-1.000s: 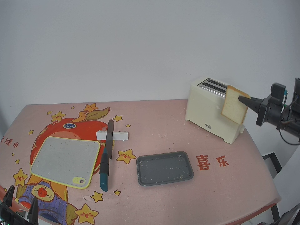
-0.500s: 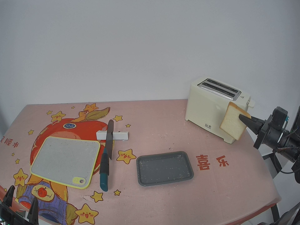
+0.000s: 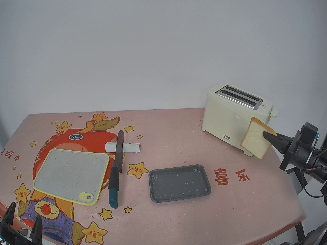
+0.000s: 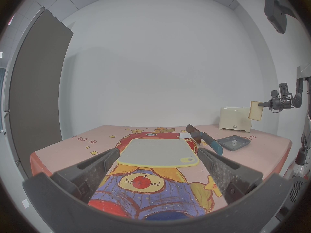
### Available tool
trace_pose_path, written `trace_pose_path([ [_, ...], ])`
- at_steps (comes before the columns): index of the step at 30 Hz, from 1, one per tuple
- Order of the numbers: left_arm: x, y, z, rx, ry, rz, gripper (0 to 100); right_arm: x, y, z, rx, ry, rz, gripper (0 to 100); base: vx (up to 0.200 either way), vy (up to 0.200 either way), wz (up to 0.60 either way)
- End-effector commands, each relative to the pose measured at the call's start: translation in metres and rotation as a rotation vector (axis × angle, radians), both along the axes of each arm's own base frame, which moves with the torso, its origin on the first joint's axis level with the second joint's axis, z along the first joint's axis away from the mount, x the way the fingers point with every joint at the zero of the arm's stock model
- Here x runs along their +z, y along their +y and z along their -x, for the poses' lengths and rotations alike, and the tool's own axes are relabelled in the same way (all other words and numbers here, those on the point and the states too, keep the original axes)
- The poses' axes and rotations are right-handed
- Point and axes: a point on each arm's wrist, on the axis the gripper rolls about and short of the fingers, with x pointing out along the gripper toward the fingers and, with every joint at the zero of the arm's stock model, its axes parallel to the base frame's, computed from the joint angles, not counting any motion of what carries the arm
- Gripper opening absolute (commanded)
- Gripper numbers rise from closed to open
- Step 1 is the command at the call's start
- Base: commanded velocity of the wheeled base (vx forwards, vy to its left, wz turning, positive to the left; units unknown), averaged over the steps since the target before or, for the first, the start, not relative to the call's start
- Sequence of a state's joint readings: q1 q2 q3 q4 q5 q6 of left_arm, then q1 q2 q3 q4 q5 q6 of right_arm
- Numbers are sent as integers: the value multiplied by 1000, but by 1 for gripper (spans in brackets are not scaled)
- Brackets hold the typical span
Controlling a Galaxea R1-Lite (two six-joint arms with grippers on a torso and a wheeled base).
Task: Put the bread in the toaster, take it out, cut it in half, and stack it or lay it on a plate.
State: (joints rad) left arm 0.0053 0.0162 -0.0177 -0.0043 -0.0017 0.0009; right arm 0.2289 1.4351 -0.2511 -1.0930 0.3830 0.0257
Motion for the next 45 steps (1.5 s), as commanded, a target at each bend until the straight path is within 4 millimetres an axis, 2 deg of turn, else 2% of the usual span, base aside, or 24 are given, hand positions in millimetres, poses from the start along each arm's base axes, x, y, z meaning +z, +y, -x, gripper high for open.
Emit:
trace_pose_path([
  [1, -5, 0, 0, -2, 6, -1, 100, 0, 1, 2, 7, -5, 1, 0, 0, 0, 0],
  [8, -5, 0, 0, -1, 4, -1, 100, 1, 1, 3, 8, -7, 2, 0, 0, 171, 0],
  [14, -5, 0, 0, -2, 4, -1, 100, -1, 4, 4, 24, 0, 4, 0, 0, 0, 0],
  [23, -5, 0, 0, -1, 4, -1, 100, -2, 4, 5, 27, 6, 5, 0, 0, 200, 0],
  [31, -5, 0, 0, 1, 4, 1, 100, -2, 4, 5, 27, 6, 5, 0, 0, 0, 0],
  [37, -5, 0, 0, 1, 4, 1, 100, -2, 4, 5, 27, 6, 5, 0, 0, 200, 0],
  [45, -5, 0, 0, -1, 4, 1, 100, -3, 4, 5, 27, 7, 7, 0, 0, 50, 0],
])
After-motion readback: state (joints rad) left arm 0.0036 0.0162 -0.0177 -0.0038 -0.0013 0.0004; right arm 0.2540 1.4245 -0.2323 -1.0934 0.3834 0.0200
